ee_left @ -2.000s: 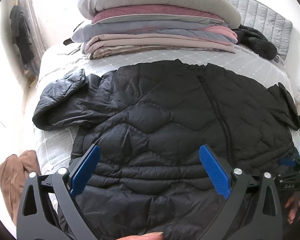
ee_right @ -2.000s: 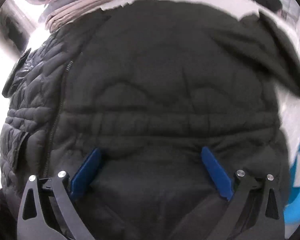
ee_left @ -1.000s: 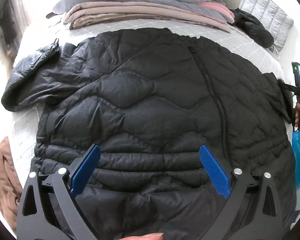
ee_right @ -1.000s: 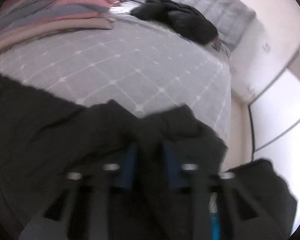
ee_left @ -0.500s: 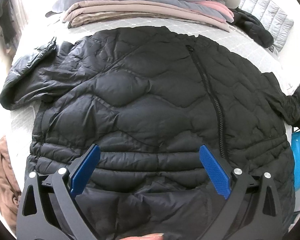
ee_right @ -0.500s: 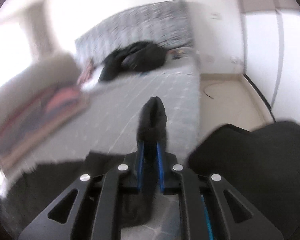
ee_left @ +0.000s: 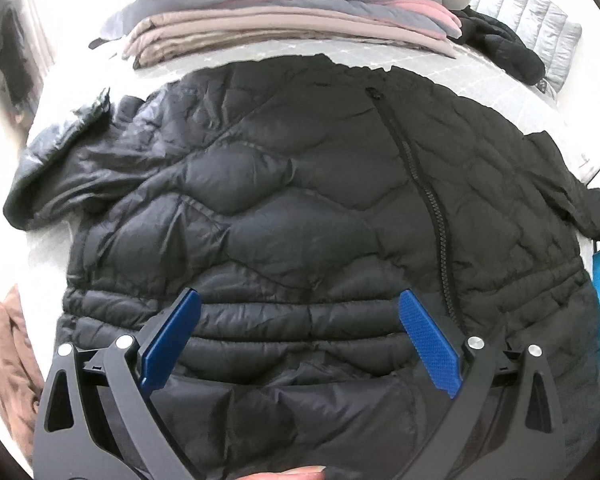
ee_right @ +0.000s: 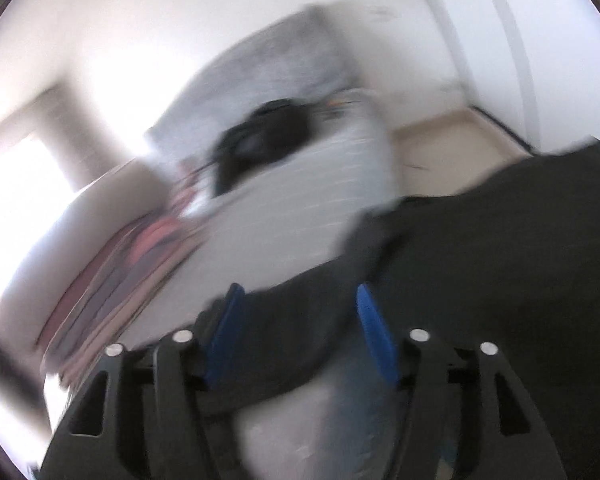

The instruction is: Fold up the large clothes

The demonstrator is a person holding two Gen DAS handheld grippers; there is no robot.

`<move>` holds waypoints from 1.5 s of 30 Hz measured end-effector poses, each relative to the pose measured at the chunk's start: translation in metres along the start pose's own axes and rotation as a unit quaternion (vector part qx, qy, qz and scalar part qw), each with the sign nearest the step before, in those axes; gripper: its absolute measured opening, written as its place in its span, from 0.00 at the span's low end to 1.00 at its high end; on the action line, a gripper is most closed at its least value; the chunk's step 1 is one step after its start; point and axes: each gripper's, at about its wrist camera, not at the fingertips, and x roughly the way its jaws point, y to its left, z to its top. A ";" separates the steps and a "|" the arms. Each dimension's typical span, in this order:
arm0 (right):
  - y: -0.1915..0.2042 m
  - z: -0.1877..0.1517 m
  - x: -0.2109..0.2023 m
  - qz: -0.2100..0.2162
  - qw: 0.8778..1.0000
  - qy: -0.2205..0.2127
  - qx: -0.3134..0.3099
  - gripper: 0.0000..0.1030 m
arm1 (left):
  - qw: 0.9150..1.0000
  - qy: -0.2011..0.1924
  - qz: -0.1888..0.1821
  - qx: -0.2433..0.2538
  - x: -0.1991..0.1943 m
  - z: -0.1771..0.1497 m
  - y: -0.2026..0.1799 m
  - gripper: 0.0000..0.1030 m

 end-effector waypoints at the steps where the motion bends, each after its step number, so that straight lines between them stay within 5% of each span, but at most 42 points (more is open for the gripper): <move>1: 0.027 -0.012 0.000 0.023 0.999 0.010 -0.027 0.69 | 1.000 -0.003 0.002 0.004 -0.002 0.000 -0.001 0.93; 5: 0.115 -0.064 0.013 0.117 0.987 0.079 -0.082 0.71 | 1.000 -0.011 0.007 0.009 -0.007 -0.001 0.002 0.93; 11: 0.232 -0.160 0.054 0.247 0.937 0.227 -0.098 0.72 | 1.000 -0.024 0.008 -0.009 -0.018 0.000 0.022 0.93; 21: 0.376 -0.260 0.086 0.359 0.848 0.371 -0.124 0.72 | 0.995 -0.066 0.041 -0.058 -0.046 0.004 0.093 0.93; 26: 0.449 -0.297 0.107 0.394 0.812 0.418 -0.105 0.72 | 0.984 -0.078 0.066 -0.149 -0.057 0.005 0.178 0.93; 29: 0.481 -0.319 0.112 0.398 0.803 0.434 -0.096 0.72 | 0.976 -0.098 0.065 -0.181 -0.066 0.006 0.219 0.93; 31: 0.486 -0.329 0.105 0.418 0.788 0.444 -0.086 0.72 | 0.976 -0.101 0.095 -0.167 -0.067 0.007 0.226 0.93; 35: 0.495 -0.349 0.114 0.404 0.779 0.475 -0.073 0.72 | 0.976 -0.100 0.124 -0.152 -0.069 0.006 0.235 0.93; 40: 0.541 -0.370 0.146 0.406 0.760 0.506 -0.038 0.72 | 0.961 -0.092 0.105 -0.240 -0.075 -0.005 0.271 0.93; 45: 0.587 -0.406 0.176 0.369 0.764 0.526 -0.055 0.72 | 0.953 -0.097 0.111 -0.266 -0.084 -0.014 0.288 0.93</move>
